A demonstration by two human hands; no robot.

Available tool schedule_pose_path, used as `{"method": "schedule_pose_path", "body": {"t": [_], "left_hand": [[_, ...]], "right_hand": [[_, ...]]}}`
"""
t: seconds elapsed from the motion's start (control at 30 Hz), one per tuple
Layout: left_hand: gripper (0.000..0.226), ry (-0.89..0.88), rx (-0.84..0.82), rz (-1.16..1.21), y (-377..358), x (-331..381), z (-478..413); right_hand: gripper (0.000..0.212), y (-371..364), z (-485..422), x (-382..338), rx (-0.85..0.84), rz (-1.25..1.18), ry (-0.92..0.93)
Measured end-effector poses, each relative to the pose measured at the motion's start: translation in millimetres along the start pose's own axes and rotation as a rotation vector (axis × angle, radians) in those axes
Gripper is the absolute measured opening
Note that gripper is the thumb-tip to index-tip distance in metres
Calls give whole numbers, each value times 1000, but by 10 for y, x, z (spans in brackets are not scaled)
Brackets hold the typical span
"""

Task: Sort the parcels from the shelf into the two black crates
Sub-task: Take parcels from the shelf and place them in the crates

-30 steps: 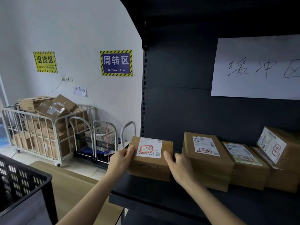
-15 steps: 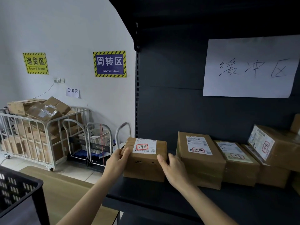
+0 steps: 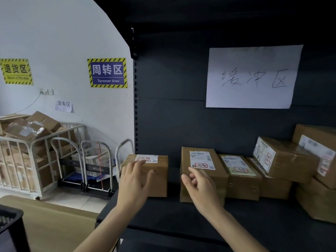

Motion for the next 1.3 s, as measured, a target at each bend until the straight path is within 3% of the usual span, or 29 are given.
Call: {"method": "schedule_pose_path", "body": {"t": [0.13,0.23,0.43,0.6,0.77,1.0,1.17,1.3], "left_hand": [[48,-45,-193,113,-397,373,89],[53,43,-330,172,-740,499,107],[64,366,-552,464,-1211,570,95],[55,430,-528,568,-1235,651,153],[35,435,-447,603,-1104,641,242],[45,402,-497,675,-1068,676,326],[50,297,-503,672,-1030,647,336],[54,176,-465,575,-1001,604,359]], "right_hand": [[45,482,43,229,192,32,5],[45,760,10,515,287,72,-120],[42,745,-79,916,183,65,-365],[36,624,-6,889,143,-4,-373],[37,695,76,935,144,-237,-467],[45,512,197,957,-1,-479,-537],[42,457,234,914,-42,-562,-472],[53,428,269,918,-63,-494,-392]]}}
Point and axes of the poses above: each hand's wrist, its own z-axis away from the middle knuckle, its own y-axis out of the back of the hand, x = y × z, the point moved 7 cm from there along -z, towards the middle knuckle, and after that the axes turned 5 degrees about -z, right-handed, at the moved point
